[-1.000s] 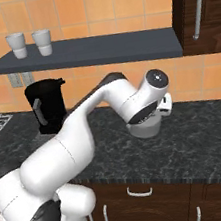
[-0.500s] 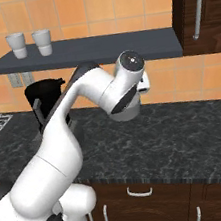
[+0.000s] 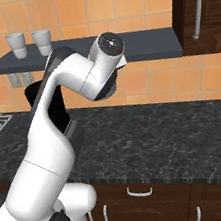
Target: Close the lid blender by securely placing the lid on top.
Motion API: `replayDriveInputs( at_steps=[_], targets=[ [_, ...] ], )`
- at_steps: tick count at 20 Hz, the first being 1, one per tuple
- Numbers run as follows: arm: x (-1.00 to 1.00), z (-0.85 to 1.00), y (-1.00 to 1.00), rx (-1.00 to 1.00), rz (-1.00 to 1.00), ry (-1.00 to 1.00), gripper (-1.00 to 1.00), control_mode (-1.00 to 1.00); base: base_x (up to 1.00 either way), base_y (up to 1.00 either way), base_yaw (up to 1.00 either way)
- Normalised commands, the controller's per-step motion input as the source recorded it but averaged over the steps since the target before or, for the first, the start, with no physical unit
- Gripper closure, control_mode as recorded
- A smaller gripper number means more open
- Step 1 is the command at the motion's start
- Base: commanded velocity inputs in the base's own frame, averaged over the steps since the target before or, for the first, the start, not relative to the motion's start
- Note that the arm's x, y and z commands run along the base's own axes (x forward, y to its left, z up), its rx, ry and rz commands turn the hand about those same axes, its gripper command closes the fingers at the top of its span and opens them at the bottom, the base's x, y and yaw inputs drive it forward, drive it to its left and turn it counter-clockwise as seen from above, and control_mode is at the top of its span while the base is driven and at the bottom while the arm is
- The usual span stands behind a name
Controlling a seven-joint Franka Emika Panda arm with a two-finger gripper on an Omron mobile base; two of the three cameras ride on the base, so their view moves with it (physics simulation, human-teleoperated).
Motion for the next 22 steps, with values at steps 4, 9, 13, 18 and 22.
replayDriveInputs(
  at_steps=[4,9,13,18,22],
  targets=[
    [0.00,0.71,0.79,-0.04,0.15,-0.18,1.00,-1.00,0.00,0.00,0.00],
    [0.03,0.45,0.91,-0.08,0.13,-0.05,1.00,-1.00,0.00,0.00,0.00],
    [0.16,0.27,0.95,-0.08,0.13,0.00,1.00,-1.00,0.00,0.00,0.00],
    [0.27,0.14,0.86,-0.07,0.12,0.00,1.00,-1.00,0.00,0.00,0.00],
    [0.35,0.12,0.54,-0.02,0.05,0.00,1.00,-1.00,0.00,0.00,0.00]
  ],
)
